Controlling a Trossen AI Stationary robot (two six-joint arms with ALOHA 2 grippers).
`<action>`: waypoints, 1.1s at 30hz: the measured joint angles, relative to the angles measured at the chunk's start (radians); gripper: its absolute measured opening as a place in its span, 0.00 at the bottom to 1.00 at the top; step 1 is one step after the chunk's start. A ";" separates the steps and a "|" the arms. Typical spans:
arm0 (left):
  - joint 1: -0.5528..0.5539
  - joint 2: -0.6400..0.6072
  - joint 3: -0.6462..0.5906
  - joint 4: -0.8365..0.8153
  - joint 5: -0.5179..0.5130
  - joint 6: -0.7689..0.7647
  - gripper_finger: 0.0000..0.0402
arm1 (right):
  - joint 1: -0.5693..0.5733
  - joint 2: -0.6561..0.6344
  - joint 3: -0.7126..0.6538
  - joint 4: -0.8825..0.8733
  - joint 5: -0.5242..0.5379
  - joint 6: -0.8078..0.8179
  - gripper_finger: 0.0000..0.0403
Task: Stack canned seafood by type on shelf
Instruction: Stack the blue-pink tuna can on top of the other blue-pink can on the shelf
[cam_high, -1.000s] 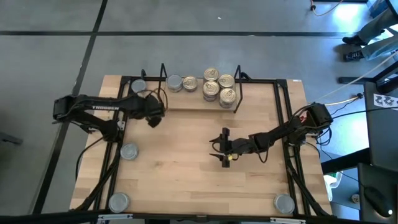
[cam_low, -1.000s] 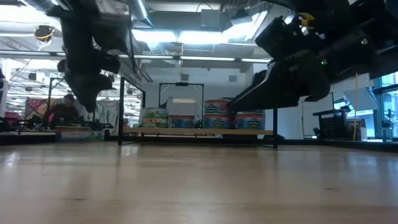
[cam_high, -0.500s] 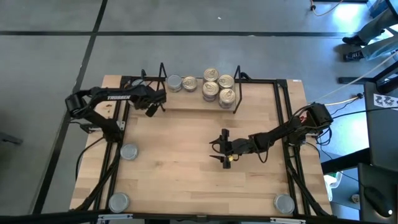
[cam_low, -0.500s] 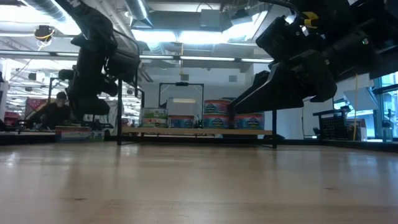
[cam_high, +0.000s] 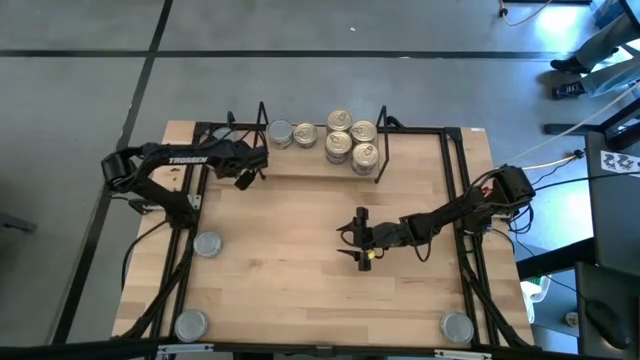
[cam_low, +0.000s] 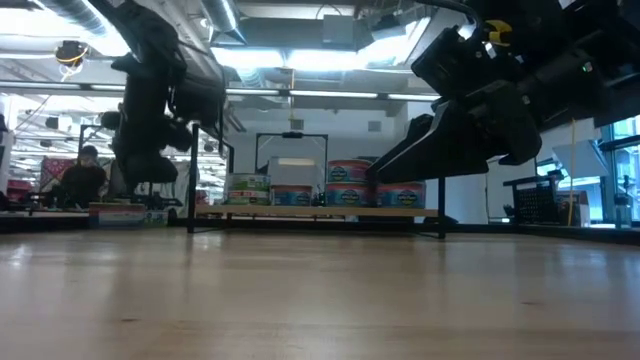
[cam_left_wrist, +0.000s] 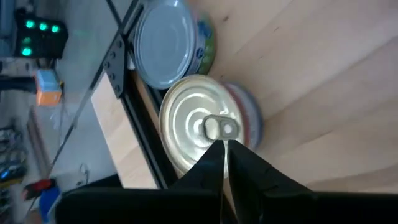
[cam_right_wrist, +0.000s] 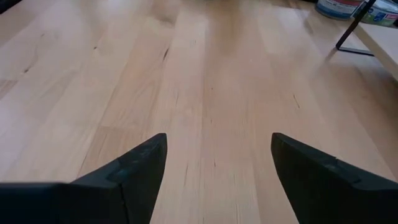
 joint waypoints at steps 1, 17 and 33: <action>-0.012 -0.018 0.000 0.000 0.001 0.000 0.04 | 0.000 0.000 0.000 0.000 0.000 0.000 0.71; 0.025 -0.283 0.003 -0.025 0.003 -0.039 0.02 | 0.000 0.000 0.000 -0.006 0.008 0.000 0.71; 0.210 -0.113 0.003 -0.013 0.087 0.012 0.01 | 0.000 0.001 0.000 0.011 0.007 0.000 0.71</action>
